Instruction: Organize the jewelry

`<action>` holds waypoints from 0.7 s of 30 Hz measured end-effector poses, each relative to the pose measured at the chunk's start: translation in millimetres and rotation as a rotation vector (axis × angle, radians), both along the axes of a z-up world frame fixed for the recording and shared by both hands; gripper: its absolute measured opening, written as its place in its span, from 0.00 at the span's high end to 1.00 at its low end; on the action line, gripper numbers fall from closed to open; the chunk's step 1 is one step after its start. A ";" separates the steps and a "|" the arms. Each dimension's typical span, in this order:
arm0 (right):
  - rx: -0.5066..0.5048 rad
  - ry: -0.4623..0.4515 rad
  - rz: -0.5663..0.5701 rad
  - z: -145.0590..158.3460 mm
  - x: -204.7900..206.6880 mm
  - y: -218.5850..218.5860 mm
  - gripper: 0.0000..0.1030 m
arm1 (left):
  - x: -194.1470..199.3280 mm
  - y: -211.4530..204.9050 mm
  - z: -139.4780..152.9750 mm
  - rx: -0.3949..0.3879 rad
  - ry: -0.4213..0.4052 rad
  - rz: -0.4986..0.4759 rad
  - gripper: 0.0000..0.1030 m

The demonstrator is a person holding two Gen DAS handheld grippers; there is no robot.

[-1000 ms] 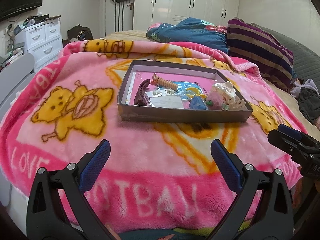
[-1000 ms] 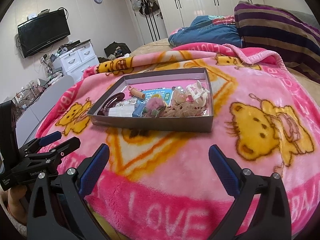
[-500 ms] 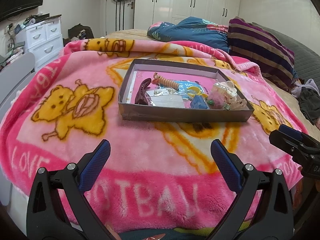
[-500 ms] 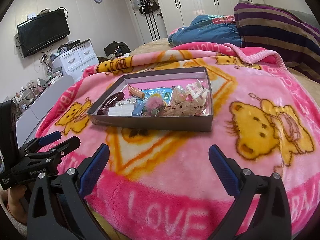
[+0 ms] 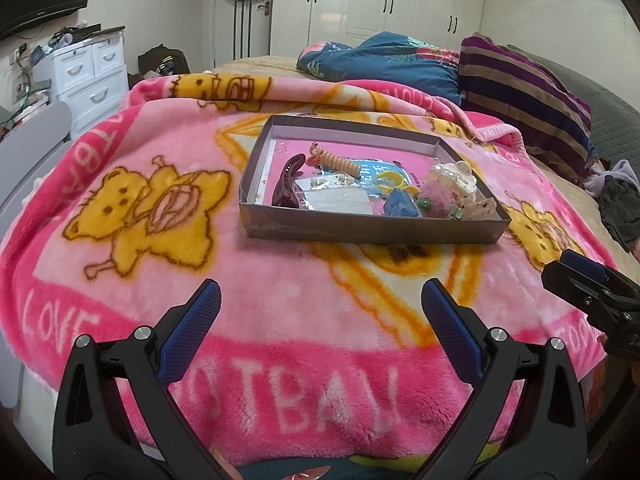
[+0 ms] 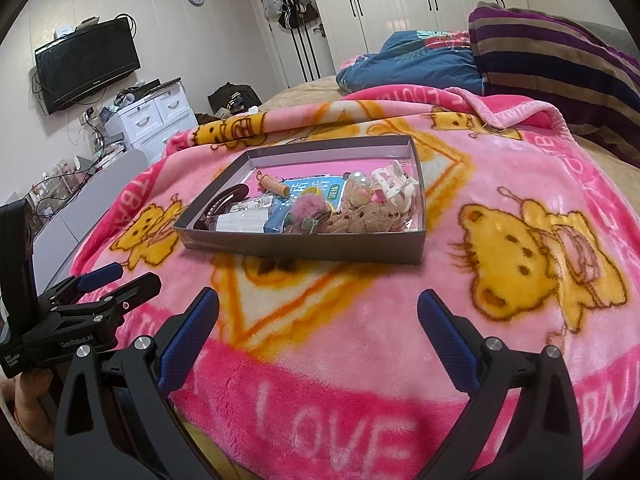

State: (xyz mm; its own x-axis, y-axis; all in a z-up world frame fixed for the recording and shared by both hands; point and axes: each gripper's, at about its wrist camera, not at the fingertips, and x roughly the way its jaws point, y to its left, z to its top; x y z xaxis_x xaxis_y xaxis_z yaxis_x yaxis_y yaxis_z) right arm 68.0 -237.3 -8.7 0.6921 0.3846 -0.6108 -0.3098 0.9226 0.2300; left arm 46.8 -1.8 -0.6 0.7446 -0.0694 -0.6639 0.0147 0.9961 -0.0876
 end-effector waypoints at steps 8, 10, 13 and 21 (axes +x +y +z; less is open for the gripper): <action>-0.001 0.001 0.000 0.2 0.1 0.3 0.04 | 0.9 -0.7 -2.5 0.007 0.005 0.007 0.09; -0.002 0.000 -0.001 0.2 0.1 0.3 0.04 | 0.9 -0.8 -2.3 0.004 0.004 0.007 0.09; -0.001 0.001 0.000 0.2 0.1 0.2 0.04 | 0.9 -1.0 -2.2 0.004 0.004 0.006 0.09; -0.002 0.001 0.000 0.4 0.1 0.4 0.04 | 0.6 -2.5 -4.7 0.024 0.009 0.007 0.09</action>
